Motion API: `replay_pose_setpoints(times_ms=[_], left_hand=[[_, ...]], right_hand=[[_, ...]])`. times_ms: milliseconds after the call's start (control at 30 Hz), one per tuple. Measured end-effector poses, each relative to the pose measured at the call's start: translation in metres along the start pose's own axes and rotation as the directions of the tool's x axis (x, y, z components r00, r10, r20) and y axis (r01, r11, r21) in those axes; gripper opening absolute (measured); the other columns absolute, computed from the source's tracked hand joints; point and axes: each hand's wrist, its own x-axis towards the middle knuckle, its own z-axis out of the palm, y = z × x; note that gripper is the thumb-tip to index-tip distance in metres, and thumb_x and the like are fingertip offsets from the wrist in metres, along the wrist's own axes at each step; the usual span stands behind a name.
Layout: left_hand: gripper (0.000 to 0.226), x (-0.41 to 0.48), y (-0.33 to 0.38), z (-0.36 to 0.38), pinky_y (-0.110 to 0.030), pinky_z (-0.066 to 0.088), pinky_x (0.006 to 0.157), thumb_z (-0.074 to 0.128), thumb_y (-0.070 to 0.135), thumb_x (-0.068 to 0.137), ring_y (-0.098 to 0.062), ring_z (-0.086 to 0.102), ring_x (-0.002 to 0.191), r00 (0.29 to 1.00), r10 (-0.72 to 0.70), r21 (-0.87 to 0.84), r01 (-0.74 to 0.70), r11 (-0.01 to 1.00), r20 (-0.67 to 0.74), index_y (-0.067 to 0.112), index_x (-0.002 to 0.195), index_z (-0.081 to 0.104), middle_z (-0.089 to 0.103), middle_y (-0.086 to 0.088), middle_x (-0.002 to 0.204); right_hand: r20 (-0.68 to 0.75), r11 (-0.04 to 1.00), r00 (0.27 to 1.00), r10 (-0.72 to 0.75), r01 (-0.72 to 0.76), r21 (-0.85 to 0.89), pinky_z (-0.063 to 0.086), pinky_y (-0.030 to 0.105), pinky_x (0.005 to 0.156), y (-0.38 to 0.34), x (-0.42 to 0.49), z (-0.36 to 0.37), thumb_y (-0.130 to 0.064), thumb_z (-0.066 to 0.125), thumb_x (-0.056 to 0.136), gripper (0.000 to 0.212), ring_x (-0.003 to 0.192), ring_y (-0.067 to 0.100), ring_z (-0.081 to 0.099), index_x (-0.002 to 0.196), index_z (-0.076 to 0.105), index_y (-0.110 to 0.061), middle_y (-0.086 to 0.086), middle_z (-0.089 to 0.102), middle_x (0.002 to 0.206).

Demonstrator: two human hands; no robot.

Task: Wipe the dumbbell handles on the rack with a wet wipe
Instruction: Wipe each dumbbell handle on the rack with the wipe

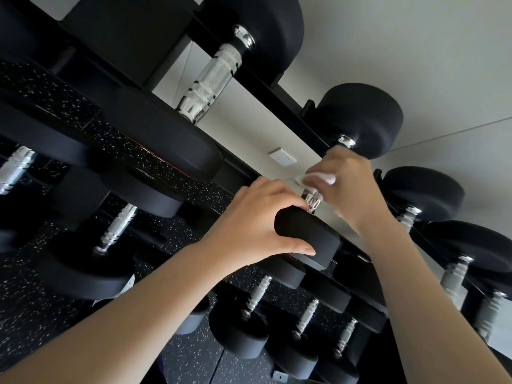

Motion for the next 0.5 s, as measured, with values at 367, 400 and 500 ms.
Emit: replay_pose_setpoints(times_ms=[367, 400, 500], left_hand=[[0.057, -0.001, 0.0, 0.0, -0.033, 0.033, 0.094, 0.063, 0.067, 0.06, -0.002, 0.038, 0.105, 1.0, -0.014, 0.015, 0.014, 1.0, 0.013, 0.036, 0.108, 0.062, 0.051, 0.022, 0.106], [0.058, -0.001, -0.001, 0.0, -0.032, 0.033, 0.094, 0.061, 0.068, 0.06, -0.001, 0.038, 0.104, 1.0, -0.012, 0.015, 0.011, 1.0, 0.013, 0.036, 0.108, 0.062, 0.051, 0.022, 0.105], [0.058, -0.002, -0.001, 0.001, -0.032, 0.034, 0.095, 0.059, 0.069, 0.06, 0.001, 0.037, 0.104, 1.0, -0.007, 0.009, 0.007, 1.0, 0.006, 0.037, 0.108, 0.062, 0.05, 0.023, 0.105]], right_hand=[[-0.309, 0.979, 0.941, 0.138, -0.081, 0.189, 0.038, 0.003, 0.072, 0.009, -0.005, 0.007, -0.011, 0.074, 0.078, 0.013, 0.076, 0.01, 0.054, 0.091, 0.075, -0.009, 0.002, 0.06, 0.088], [-0.369, 0.975, 0.913, 0.172, -0.104, 0.197, 0.038, 0.002, 0.072, 0.01, 0.0, 0.007, -0.012, 0.073, 0.079, 0.014, 0.077, 0.009, 0.053, 0.093, 0.075, -0.009, 0.004, 0.06, 0.09], [-0.504, 0.951, 0.816, 0.285, -0.172, 0.259, 0.037, 0.001, 0.071, 0.011, 0.01, 0.013, -0.014, 0.07, 0.081, 0.017, 0.08, 0.008, 0.051, 0.096, 0.073, -0.006, 0.007, 0.06, 0.093]])
